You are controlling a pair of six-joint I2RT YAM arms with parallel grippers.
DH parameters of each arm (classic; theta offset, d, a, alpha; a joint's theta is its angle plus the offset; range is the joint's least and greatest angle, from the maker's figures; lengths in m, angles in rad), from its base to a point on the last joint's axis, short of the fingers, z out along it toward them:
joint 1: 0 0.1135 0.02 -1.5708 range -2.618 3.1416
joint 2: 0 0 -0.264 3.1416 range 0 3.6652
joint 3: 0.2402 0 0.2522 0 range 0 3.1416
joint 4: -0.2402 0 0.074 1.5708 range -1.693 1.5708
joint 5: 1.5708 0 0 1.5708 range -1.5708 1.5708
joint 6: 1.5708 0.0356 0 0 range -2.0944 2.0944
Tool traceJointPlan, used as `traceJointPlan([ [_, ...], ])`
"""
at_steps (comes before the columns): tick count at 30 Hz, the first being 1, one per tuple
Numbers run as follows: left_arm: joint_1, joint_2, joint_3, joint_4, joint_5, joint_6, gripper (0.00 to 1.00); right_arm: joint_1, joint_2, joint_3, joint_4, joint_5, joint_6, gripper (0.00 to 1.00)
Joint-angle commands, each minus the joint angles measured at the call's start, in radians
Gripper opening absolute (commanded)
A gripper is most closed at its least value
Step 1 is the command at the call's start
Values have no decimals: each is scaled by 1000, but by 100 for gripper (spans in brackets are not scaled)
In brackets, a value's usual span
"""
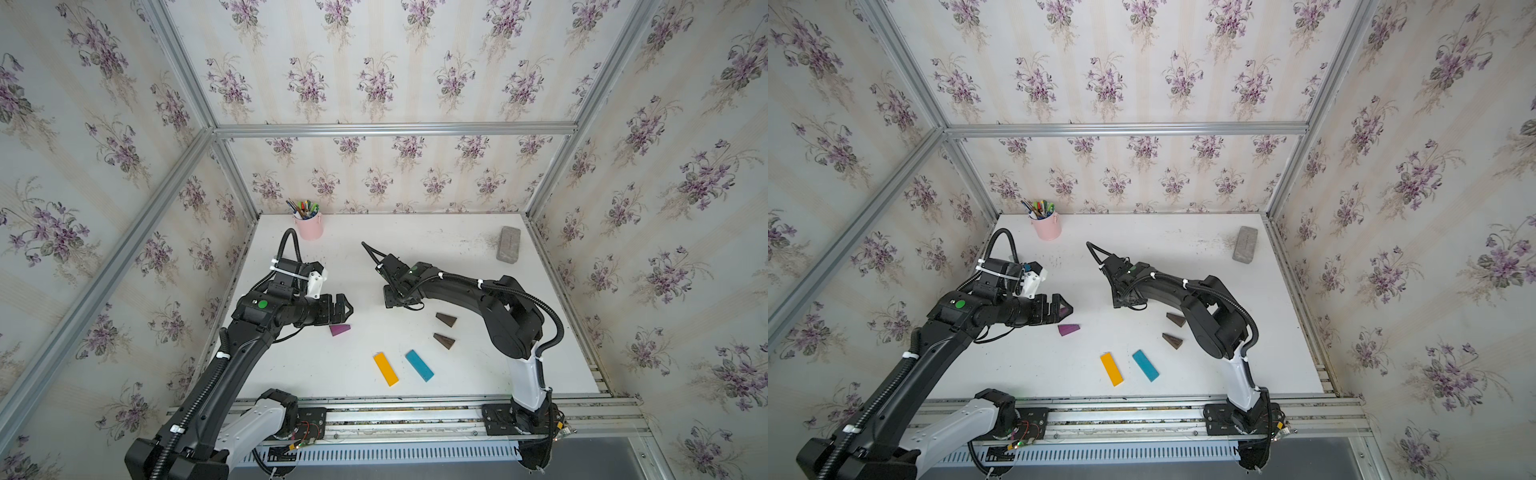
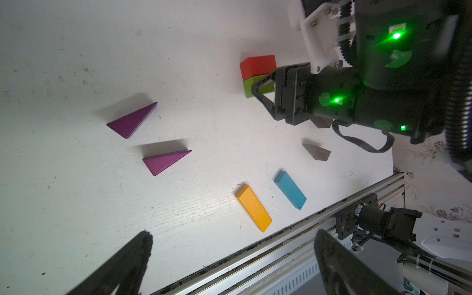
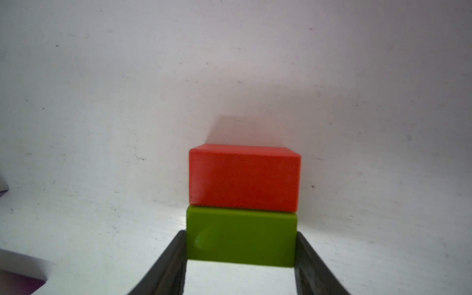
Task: Assemble a small pinwheel with building blocks
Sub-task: Assemble the building block at the center of the board, then adjust the building block at the center of the board.
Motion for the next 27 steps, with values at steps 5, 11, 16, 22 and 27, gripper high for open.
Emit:
traceJointPlan([
  [5,1,-4,-3,7,12,-7,100,-2,2,-2,-9,7,12,66],
  [11,1,-12,-8,15,19,-2,100,-1,-32,-20,20,12,2,99],
  [16,1,-46,-14,67,47,16,100,-2,-82,-38,45,48,-18,100],
  [22,0,-80,-10,96,11,84,100,-1,-246,-133,166,67,-64,100],
  [27,1,-89,29,104,-59,159,100,-2,-455,-257,246,79,-136,100],
])
